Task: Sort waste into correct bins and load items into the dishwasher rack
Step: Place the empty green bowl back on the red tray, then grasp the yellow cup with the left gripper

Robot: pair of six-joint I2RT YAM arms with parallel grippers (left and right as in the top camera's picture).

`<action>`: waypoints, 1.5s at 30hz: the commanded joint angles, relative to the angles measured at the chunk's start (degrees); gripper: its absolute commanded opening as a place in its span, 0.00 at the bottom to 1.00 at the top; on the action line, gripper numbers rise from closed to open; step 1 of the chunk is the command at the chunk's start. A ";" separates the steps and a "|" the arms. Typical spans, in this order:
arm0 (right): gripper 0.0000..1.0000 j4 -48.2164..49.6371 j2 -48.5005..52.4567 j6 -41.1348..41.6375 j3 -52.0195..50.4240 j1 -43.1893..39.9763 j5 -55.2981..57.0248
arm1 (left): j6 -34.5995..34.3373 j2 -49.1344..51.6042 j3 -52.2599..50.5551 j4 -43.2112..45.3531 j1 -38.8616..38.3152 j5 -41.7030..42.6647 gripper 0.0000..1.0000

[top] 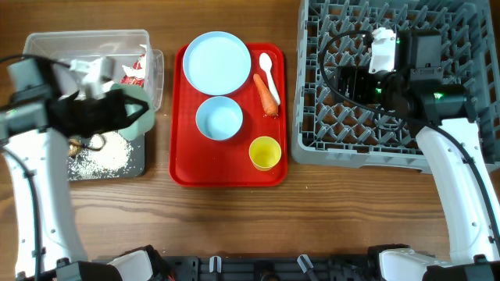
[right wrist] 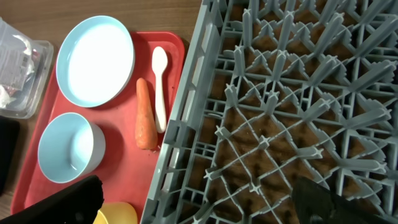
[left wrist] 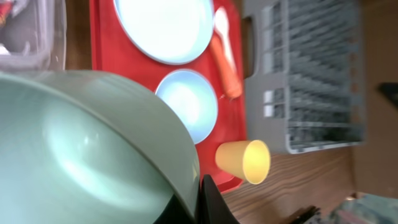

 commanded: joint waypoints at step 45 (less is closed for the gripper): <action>1.00 0.11 0.66 0.13 1.22 -0.17 -0.94 | -42.66 24.65 7.17 -3.87 -52.02 -53.64 0.61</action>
